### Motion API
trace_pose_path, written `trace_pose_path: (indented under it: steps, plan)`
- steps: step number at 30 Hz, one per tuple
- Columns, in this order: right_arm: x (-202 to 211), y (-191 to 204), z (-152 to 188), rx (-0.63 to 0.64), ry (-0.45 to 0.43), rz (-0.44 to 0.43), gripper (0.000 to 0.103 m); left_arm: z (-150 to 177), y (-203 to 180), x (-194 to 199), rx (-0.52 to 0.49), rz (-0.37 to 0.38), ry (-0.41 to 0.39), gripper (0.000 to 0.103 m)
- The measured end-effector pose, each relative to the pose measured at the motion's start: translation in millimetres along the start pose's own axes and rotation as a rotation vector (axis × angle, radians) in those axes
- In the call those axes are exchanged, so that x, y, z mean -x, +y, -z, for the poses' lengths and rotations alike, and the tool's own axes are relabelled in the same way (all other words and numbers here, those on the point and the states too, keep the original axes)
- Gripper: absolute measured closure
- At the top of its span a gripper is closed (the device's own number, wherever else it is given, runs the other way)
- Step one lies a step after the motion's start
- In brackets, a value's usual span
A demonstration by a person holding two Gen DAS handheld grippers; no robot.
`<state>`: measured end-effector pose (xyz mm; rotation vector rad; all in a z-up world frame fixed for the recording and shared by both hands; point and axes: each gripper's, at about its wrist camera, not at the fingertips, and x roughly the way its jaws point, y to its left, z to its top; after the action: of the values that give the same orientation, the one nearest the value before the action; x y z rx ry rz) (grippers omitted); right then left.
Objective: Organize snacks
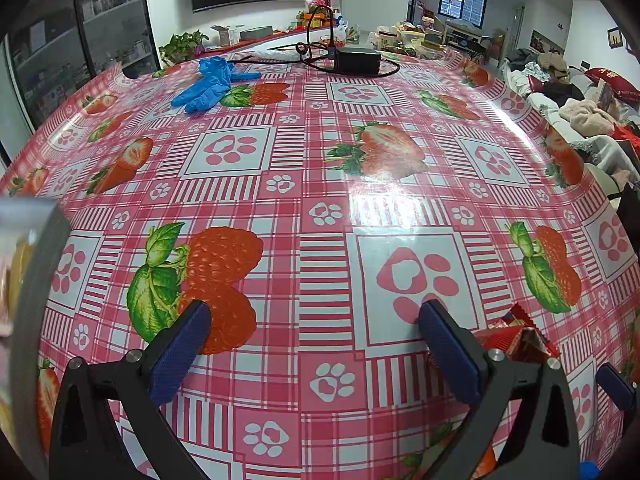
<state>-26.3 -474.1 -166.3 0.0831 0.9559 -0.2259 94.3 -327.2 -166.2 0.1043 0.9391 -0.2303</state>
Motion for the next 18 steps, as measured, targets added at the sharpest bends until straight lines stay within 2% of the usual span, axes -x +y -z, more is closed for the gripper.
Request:
trace_pose_path:
  steps: [18]
  plan:
    - [-0.1,0.1,0.8,-0.002,-0.001,0.001,0.000,1.6,-2.1,0.2,0.000,0.001,0.000,0.000]
